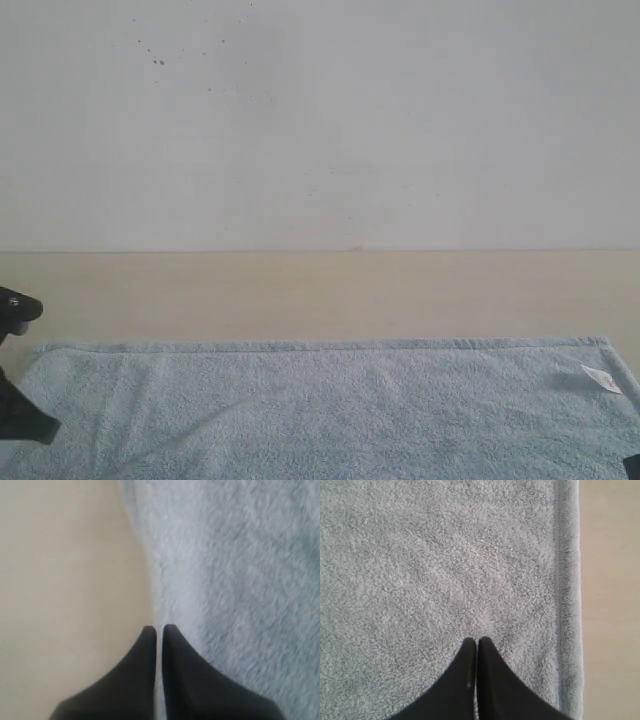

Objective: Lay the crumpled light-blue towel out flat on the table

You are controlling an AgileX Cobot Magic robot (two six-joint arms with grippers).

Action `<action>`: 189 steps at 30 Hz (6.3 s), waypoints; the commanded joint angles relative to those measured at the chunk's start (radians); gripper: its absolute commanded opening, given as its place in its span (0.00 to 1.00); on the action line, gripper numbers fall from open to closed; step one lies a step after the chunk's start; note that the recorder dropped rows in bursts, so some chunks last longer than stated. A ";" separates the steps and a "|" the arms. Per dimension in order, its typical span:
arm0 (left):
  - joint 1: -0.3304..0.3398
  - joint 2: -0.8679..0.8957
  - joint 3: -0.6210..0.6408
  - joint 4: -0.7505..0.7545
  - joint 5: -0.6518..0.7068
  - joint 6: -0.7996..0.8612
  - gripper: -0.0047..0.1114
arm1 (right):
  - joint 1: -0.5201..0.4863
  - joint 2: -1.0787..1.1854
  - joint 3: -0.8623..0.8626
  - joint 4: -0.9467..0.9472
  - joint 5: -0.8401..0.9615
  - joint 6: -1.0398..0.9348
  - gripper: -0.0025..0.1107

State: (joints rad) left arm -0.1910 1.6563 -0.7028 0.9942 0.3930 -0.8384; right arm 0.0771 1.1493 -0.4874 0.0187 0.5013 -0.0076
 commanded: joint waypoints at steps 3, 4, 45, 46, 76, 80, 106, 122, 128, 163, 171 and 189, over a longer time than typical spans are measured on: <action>0.008 0.198 -0.115 0.081 -0.093 -0.046 0.08 | -0.007 -0.010 -0.005 0.009 -0.011 -0.009 0.02; 0.008 0.225 -0.137 0.088 -0.087 -0.046 0.08 | -0.007 -0.010 -0.005 0.009 -0.018 -0.009 0.02; 0.020 0.304 -0.335 0.064 -0.296 -0.020 0.08 | -0.007 -0.010 -0.005 0.013 -0.104 -0.009 0.02; 0.029 0.304 -0.339 0.067 -0.306 -0.020 0.08 | -0.007 -0.010 -0.005 0.013 -0.104 -0.009 0.02; 0.236 0.416 -0.369 0.105 -0.095 -0.078 0.08 | -0.007 -0.010 -0.005 0.020 -0.093 -0.011 0.02; 0.289 0.400 -0.369 0.092 -0.127 -0.081 0.08 | -0.007 -0.010 -0.005 0.020 -0.093 -0.029 0.02; -0.084 0.053 -0.218 0.008 -0.258 -0.082 0.08 | -0.007 0.465 -0.150 0.010 -0.217 -0.144 0.02; -0.098 -0.056 -0.040 -0.039 0.068 -0.048 0.08 | -0.009 0.611 -0.172 -0.004 -0.269 -0.164 0.02; -0.098 -0.056 -0.037 -0.062 0.072 -0.018 0.08 | -0.010 0.663 -0.172 -0.006 -0.269 -0.145 0.02; -0.098 -0.056 -0.037 -0.098 -0.024 -0.021 0.08 | -0.152 0.488 -0.311 -0.050 -0.239 -0.115 0.02; -0.098 -0.056 -0.037 -0.121 -0.026 -0.018 0.08 | -0.147 0.742 -0.592 -0.050 -0.179 -0.139 0.02; -0.098 -0.056 -0.037 -0.117 -0.030 -0.006 0.08 | -0.147 0.933 -0.741 -0.052 -0.221 -0.186 0.02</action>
State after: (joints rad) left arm -0.2864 1.6093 -0.7455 0.8855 0.3731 -0.8467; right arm -0.0708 2.0753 -1.2166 -0.0222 0.3073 -0.1826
